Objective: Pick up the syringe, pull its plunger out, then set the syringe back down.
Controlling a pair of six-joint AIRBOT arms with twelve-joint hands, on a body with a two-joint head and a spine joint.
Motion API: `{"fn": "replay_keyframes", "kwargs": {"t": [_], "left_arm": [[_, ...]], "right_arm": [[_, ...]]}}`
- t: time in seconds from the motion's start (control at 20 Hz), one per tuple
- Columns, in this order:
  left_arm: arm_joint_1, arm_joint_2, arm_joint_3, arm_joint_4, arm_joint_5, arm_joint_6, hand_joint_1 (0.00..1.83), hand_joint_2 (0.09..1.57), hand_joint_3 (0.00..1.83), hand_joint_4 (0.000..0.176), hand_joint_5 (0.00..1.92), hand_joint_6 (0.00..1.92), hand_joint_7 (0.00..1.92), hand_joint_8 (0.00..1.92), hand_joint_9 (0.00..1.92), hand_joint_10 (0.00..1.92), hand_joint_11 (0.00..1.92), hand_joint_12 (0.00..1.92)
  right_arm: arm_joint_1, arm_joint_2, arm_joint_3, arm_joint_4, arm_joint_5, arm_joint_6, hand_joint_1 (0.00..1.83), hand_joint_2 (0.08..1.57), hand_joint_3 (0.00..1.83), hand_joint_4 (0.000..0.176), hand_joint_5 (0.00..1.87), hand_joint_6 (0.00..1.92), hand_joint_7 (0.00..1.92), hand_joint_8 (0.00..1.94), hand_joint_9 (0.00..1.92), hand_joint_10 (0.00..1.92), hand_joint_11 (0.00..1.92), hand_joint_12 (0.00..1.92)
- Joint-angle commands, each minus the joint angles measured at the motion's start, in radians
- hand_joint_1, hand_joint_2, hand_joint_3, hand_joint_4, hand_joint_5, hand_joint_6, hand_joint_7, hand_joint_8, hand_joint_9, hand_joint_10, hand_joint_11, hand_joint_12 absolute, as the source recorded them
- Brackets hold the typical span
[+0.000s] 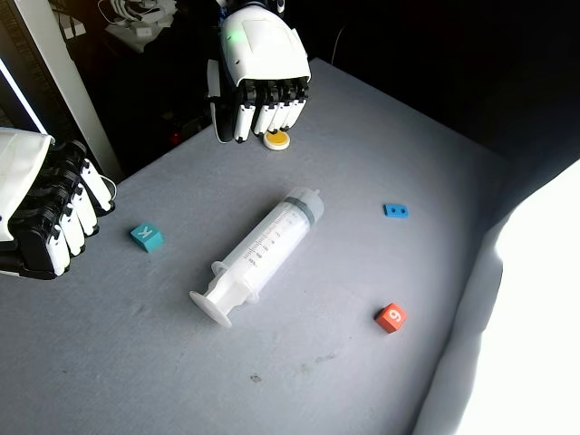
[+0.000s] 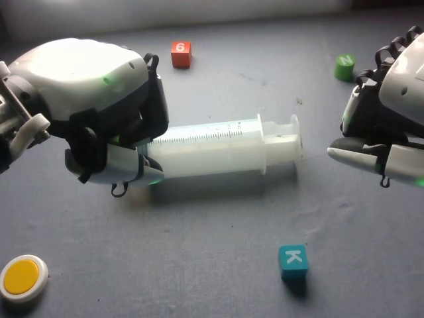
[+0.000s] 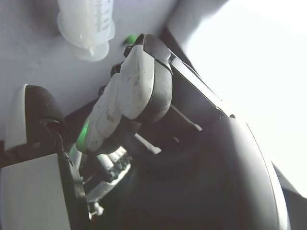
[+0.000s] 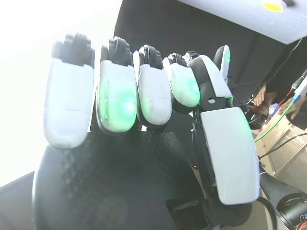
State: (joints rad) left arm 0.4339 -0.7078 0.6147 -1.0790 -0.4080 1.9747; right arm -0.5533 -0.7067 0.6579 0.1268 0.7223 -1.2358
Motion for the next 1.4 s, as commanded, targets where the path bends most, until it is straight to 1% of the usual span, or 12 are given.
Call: {"fn": "replay_keyframes", "kwargs": {"t": [0.0,0.1,0.4,0.5,0.6,0.65,0.7,0.75,0.95,1.0,1.15,1.35], "left_arm": [[-0.016,-0.003,0.000,0.031,-0.064,0.003,0.00,0.99,0.13,0.000,0.00,0.00,0.00,0.01,0.00,0.00,0.00,0.02],[-0.016,-0.003,0.000,0.033,-0.072,0.005,0.00,1.05,0.03,0.000,0.00,0.00,0.00,0.00,0.00,0.00,0.00,0.00],[-0.017,-0.004,-0.001,0.033,-0.100,0.030,0.00,1.01,0.00,0.000,0.00,0.00,0.00,0.00,0.00,0.00,0.00,0.00],[-0.016,-0.007,0.001,0.025,-0.111,0.034,0.62,0.91,0.00,0.000,0.00,0.00,0.00,0.00,0.00,0.00,0.01,0.01],[-0.017,-0.018,0.008,-0.043,-0.113,0.080,0.77,0.98,0.01,0.000,0.00,0.00,0.00,0.00,0.00,0.00,0.02,0.01],[-0.017,-0.030,0.015,-0.091,-0.113,0.110,0.67,1.06,0.05,0.000,0.00,0.00,0.00,0.00,0.00,0.00,0.02,0.02],[-0.016,-0.044,0.023,-0.135,-0.110,0.138,0.92,0.99,0.01,0.000,0.00,0.00,0.00,0.00,0.00,0.00,0.02,0.02],[-0.016,-0.063,0.032,-0.174,-0.110,0.170,1.01,0.96,0.00,0.000,0.00,0.00,0.00,0.00,0.00,0.00,0.02,0.02],[-0.014,-0.149,0.072,-0.228,-0.158,0.208,1.09,0.92,0.00,0.000,0.00,0.00,0.00,0.00,0.00,0.00,0.04,0.04],[-0.011,-0.171,0.083,-0.231,-0.167,0.210,1.10,0.89,0.01,0.000,0.00,0.00,0.00,0.00,0.00,0.00,0.01,0.21],[0.010,-0.240,0.129,-0.256,-0.184,0.215,1.11,0.88,0.01,0.000,0.00,0.00,0.00,0.00,0.00,0.00,0.00,0.42],[0.041,-0.307,0.180,-0.270,-0.194,0.216,1.02,0.89,0.01,0.000,0.00,0.00,0.00,0.00,0.00,0.00,0.00,0.33]], "right_arm": [[0.007,0.003,-0.003,-0.009,0.119,-0.002,0.14,0.92,0.14,0.000,0.01,0.02,0.00,0.01,0.00,0.01,0.00,0.01],[0.007,0.003,-0.003,-0.009,0.119,-0.002,0.14,0.98,0.02,0.000,0.02,0.00,0.01,0.00,0.00,0.00,0.00,0.00],[0.007,0.003,-0.003,-0.009,0.122,-0.004,0.11,0.98,0.01,0.000,0.01,0.00,0.00,0.00,0.00,0.00,0.00,0.00],[0.007,0.003,-0.003,0.000,0.124,-0.004,0.12,0.97,0.00,0.000,0.02,0.00,0.00,0.00,0.00,0.00,0.01,0.00],[0.013,0.003,-0.001,0.040,0.116,-0.004,0.12,0.97,0.00,0.000,0.03,0.01,0.01,0.00,0.00,0.00,0.00,0.00],[0.019,0.003,0.000,0.064,0.105,-0.003,0.12,0.97,0.00,0.000,0.03,0.01,0.01,0.00,0.00,0.00,0.00,0.00],[0.025,0.003,0.002,0.086,0.088,-0.003,0.13,0.98,0.00,0.000,0.03,0.01,0.02,0.01,0.00,0.00,0.00,0.00],[0.037,0.003,0.005,0.103,0.060,0.001,0.13,0.98,0.01,0.000,0.03,0.01,0.01,0.00,0.00,0.00,0.00,0.00],[0.091,0.003,0.039,0.213,-0.049,0.084,0.12,0.98,0.00,0.000,0.04,0.01,0.02,0.01,0.00,0.00,0.01,0.00],[0.106,0.003,0.051,0.242,-0.079,0.110,0.12,0.99,0.00,0.000,0.03,0.01,0.02,0.00,0.00,0.00,0.01,0.00],[0.121,0.003,0.079,0.251,-0.134,0.202,0.12,1.01,0.01,0.000,0.02,0.00,0.00,0.00,0.00,0.00,0.00,0.00],[0.119,0.003,0.080,0.250,-0.120,0.201,0.12,1.00,0.00,0.000,0.03,0.01,0.02,0.01,0.00,0.00,0.00,0.00]]}}
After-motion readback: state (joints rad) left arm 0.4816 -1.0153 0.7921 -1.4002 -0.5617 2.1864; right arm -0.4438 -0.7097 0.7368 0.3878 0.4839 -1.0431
